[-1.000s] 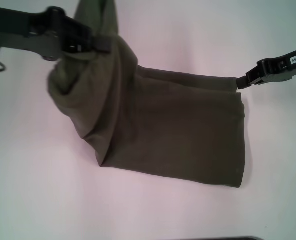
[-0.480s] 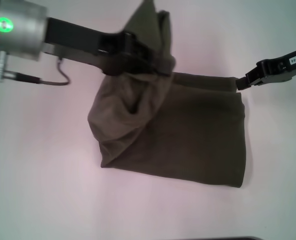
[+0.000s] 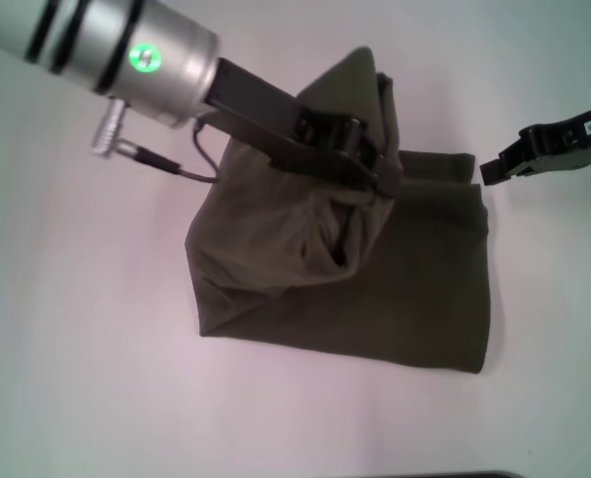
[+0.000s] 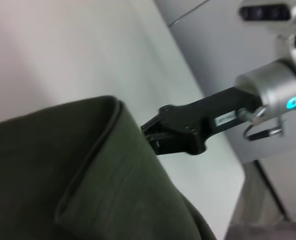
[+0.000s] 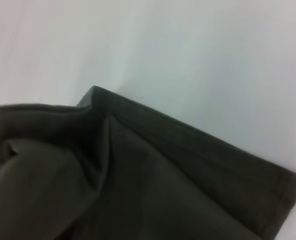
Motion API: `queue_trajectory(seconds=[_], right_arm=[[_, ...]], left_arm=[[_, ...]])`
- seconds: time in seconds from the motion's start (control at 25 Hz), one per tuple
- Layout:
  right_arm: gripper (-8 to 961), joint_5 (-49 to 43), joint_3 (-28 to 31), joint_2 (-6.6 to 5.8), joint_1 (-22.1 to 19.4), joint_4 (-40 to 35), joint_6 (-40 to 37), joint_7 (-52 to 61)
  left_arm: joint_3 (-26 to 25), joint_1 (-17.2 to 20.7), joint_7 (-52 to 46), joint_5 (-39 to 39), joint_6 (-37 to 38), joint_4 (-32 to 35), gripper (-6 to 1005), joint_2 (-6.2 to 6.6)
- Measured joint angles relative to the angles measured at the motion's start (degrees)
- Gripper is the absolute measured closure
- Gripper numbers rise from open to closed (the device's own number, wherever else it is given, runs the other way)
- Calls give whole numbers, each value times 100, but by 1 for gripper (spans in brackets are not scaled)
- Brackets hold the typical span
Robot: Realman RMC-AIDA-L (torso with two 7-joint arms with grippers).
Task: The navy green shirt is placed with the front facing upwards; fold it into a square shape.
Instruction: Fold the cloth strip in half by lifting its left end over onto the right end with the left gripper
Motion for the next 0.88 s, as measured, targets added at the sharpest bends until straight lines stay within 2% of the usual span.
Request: queue_trajectory(seconds=[0.2, 0.4, 0.88], right_arm=[[953, -93, 146, -7, -5, -9, -9, 8], [954, -213, 224, -4, 39, 1, -25, 8], [954, -221, 269, 8, 43, -10, -33, 70]], left_arm=[[478, -308, -88, 40, -344, 160, 962, -18], [737, -579, -92, -17, -561, 292, 962, -62], [1376, -918, -97, -278, -1161, 796, 963, -69]])
